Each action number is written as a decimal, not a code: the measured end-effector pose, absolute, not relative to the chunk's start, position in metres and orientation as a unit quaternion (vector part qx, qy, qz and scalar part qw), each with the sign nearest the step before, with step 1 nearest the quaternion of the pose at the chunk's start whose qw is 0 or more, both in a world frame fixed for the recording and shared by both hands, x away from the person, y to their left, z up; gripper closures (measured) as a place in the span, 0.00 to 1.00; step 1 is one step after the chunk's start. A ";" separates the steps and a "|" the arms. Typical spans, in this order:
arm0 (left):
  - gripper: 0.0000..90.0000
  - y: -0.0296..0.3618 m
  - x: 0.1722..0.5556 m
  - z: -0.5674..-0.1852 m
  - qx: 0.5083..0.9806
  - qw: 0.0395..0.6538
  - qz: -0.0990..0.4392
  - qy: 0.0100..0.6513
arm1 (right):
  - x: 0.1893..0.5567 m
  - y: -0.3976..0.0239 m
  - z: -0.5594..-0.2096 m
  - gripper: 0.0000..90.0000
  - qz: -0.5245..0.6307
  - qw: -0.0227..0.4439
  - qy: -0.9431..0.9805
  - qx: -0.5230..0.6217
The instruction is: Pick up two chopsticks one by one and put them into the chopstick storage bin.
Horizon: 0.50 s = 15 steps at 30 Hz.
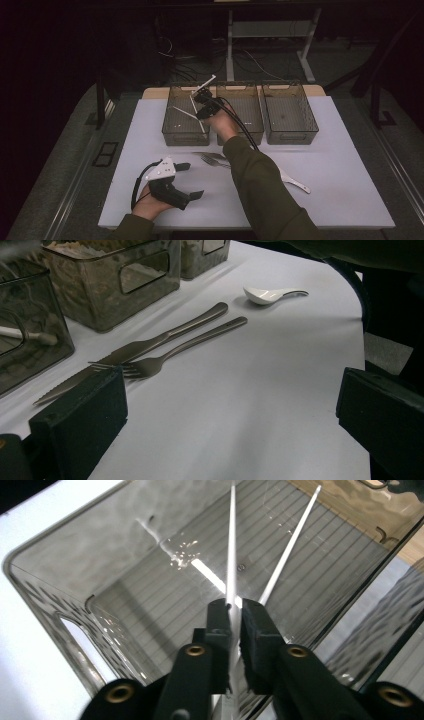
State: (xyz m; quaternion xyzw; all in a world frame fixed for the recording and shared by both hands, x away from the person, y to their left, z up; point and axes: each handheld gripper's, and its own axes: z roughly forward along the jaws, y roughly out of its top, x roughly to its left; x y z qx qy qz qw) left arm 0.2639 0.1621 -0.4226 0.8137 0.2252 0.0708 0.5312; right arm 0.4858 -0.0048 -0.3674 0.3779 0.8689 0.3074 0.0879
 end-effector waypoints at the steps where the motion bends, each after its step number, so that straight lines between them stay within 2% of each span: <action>1: 0.00 0.162 0.264 -0.423 0.814 0.531 0.071 0.225 | 0.485 -0.006 -0.366 0.84 0.310 0.090 0.868 0.378; 5: 0.00 0.163 0.264 -0.423 0.814 0.531 0.071 0.225 | 0.482 -0.012 -0.358 0.75 0.331 0.084 0.865 0.368; 10: 0.00 0.163 0.264 -0.423 0.816 0.528 0.074 0.224 | 0.471 -0.027 -0.347 0.60 0.362 0.073 0.865 0.339; 15: 0.00 0.163 0.264 -0.423 0.816 0.527 0.074 0.227 | 0.456 -0.049 -0.338 0.50 0.388 0.076 0.860 0.322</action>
